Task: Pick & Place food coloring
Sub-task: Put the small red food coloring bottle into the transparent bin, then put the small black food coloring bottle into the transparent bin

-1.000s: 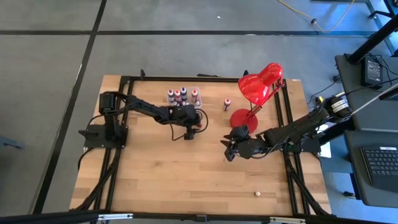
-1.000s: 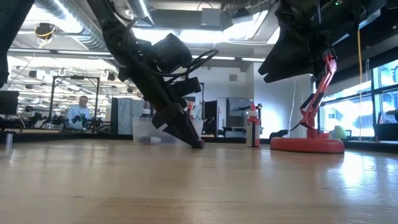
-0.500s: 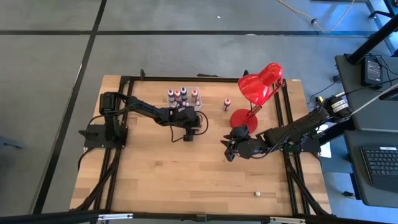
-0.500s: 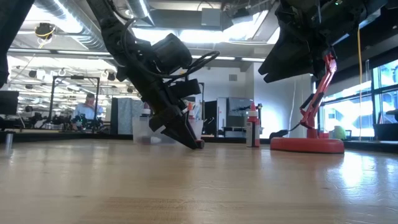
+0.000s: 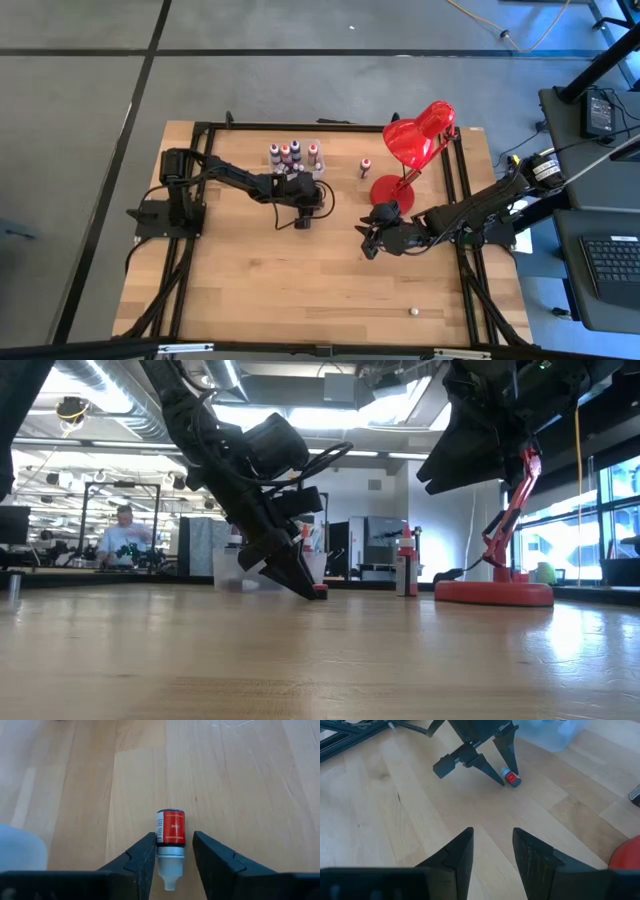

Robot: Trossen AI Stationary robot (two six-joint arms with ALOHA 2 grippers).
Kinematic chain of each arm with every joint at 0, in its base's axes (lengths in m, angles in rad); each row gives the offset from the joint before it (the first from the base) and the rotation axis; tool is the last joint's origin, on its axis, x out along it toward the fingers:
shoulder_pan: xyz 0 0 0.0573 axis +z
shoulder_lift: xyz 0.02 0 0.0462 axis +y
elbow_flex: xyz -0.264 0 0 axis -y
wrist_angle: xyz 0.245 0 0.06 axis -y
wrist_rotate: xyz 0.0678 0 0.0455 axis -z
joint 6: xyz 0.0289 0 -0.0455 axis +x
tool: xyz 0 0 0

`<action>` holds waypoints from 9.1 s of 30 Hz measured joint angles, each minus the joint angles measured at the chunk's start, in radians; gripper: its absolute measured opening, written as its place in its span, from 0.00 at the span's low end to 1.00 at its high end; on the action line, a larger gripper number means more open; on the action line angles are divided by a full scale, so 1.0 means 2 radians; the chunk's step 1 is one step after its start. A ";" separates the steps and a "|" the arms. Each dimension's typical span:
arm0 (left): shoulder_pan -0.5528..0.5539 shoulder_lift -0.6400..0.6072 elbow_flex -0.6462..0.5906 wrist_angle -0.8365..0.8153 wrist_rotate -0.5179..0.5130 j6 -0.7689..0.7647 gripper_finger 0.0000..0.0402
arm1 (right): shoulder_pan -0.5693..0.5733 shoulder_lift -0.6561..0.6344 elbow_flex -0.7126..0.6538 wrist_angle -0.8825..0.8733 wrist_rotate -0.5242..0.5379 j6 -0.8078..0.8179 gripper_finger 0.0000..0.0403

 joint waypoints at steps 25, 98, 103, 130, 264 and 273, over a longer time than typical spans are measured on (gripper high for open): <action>-0.002 -0.040 0.008 -0.020 -0.020 0.005 0.19 | 0.000 0.000 0.000 -0.014 -0.009 -0.002 0.35; -0.041 -0.267 0.064 -0.186 0.039 -0.179 0.47 | 0.000 0.000 0.065 0.001 -0.257 -0.195 0.35; -0.120 -0.255 0.064 -0.154 0.022 -0.227 0.47 | 0.004 0.000 0.073 -0.012 -0.297 -0.202 0.35; -0.246 -0.116 0.063 0.049 -0.112 -0.275 0.47 | 0.307 0.011 0.107 -0.232 -0.228 0.055 0.35; -0.217 -0.343 0.063 -0.320 -0.191 -0.230 0.47 | -0.196 0.372 0.107 0.419 -0.127 -0.286 0.25; -0.217 -0.343 0.063 -0.320 -0.191 -0.230 0.47 | -0.196 0.372 0.107 0.421 -0.127 -0.286 0.34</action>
